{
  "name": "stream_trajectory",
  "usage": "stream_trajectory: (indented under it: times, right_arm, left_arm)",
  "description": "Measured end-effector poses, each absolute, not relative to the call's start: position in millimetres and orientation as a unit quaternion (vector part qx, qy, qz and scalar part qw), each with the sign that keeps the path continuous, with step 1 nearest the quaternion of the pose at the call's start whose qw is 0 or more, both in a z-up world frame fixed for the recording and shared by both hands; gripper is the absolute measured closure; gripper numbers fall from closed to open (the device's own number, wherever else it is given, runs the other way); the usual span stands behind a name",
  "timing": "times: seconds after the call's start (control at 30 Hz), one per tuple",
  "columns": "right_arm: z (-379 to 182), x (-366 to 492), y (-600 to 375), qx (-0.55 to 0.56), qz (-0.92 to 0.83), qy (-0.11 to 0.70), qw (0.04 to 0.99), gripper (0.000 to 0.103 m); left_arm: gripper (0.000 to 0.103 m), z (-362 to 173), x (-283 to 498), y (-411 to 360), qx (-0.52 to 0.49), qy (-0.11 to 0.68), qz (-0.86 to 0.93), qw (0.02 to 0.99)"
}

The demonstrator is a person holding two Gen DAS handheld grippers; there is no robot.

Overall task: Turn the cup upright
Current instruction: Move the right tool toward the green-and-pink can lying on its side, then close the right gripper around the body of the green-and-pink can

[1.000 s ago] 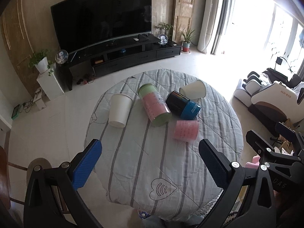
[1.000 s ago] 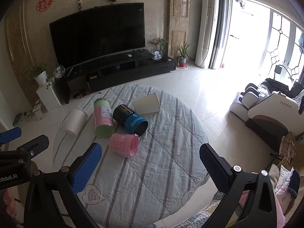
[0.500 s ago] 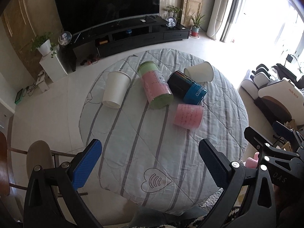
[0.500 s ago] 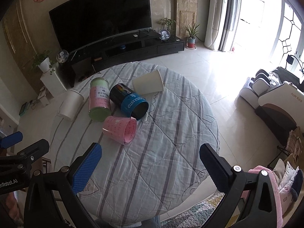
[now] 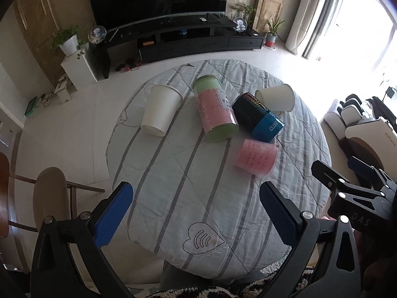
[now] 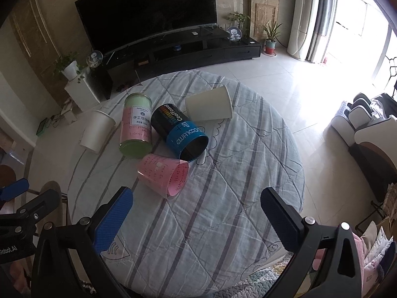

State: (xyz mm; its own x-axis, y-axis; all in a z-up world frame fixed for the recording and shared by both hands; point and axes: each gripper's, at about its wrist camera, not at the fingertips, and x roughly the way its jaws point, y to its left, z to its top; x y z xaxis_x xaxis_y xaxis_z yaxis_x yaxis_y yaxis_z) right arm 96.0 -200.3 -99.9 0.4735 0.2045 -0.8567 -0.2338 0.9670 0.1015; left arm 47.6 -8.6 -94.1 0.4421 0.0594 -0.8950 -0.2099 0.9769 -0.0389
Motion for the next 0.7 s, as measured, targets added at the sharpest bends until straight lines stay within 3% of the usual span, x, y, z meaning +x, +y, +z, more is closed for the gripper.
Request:
stream_trajectory:
  times: [0.53,0.7]
  right_arm:
    - [-111,174,-112,-0.019,0.163,0.521,0.837,0.0]
    - [-126,201,-81,-0.013,0.185,0.543,0.819,0.007]
  left_arm:
    - [0.0,-116,120,67,-0.086,0.555,0.054,0.826]
    - [0.0,-121,142,87,-0.087,0.559,0.039,0.824]
